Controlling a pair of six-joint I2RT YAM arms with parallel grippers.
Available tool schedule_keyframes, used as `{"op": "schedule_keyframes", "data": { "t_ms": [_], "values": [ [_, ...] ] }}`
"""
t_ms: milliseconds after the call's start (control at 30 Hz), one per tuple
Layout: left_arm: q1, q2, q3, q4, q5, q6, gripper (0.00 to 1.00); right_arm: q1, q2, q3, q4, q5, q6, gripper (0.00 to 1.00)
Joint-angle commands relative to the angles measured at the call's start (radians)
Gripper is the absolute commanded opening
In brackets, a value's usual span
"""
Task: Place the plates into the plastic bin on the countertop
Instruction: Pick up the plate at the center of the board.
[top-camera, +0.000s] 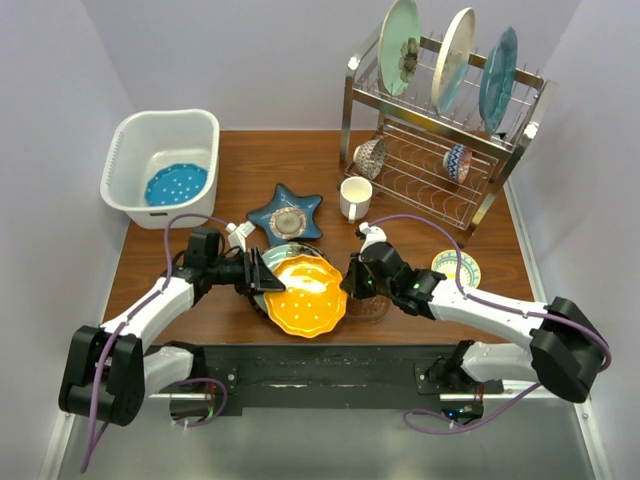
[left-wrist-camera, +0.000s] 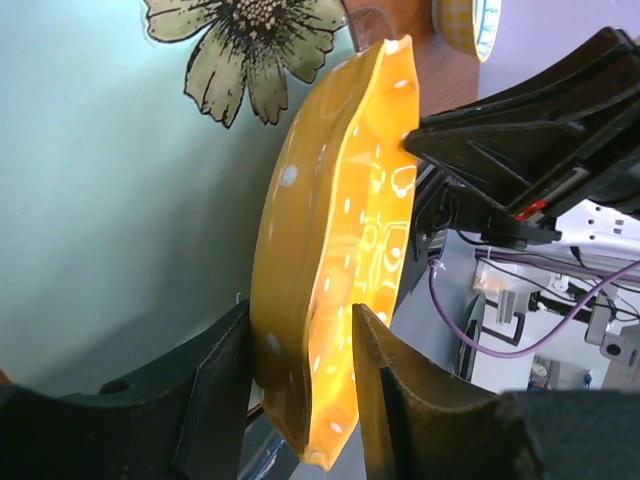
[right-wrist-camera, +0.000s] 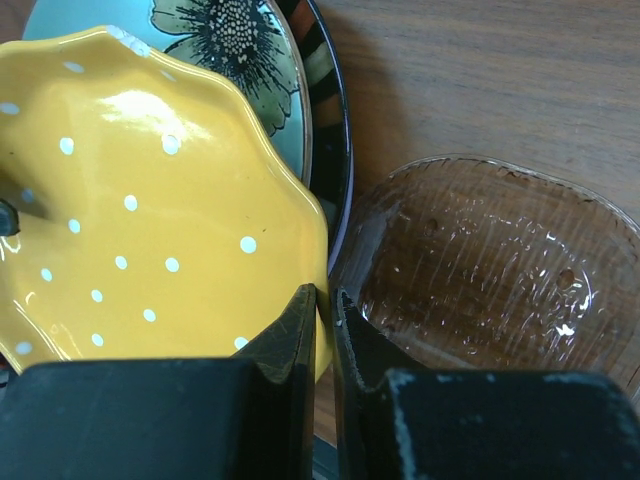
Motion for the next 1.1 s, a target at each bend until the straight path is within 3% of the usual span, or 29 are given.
{"op": "schedule_keyframes", "data": {
  "t_ms": [0,133,333,633,833,1067],
  "values": [
    [-0.014,0.003,0.052,-0.048,0.038,0.057,0.38,0.003,-0.033,0.008,0.041,0.005,0.033,0.0],
    [-0.013,0.01,0.051,-0.049,0.035,0.064,0.29,0.003,-0.033,0.008,0.043,0.007,0.03,0.0],
    [-0.013,0.02,0.058,-0.048,0.04,0.074,0.0,0.003,-0.027,0.013,0.043,0.003,0.029,0.0],
    [-0.013,0.022,0.071,-0.051,0.029,0.07,0.0,0.003,-0.037,0.022,0.032,0.013,0.019,0.17],
    [-0.013,0.02,0.068,-0.04,0.021,0.062,0.0,0.005,-0.054,0.01,0.038,0.025,0.018,0.48],
    [-0.013,0.008,0.058,-0.006,0.027,0.039,0.0,0.003,-0.053,0.01,0.033,0.028,0.016,0.69]
  ]
}}
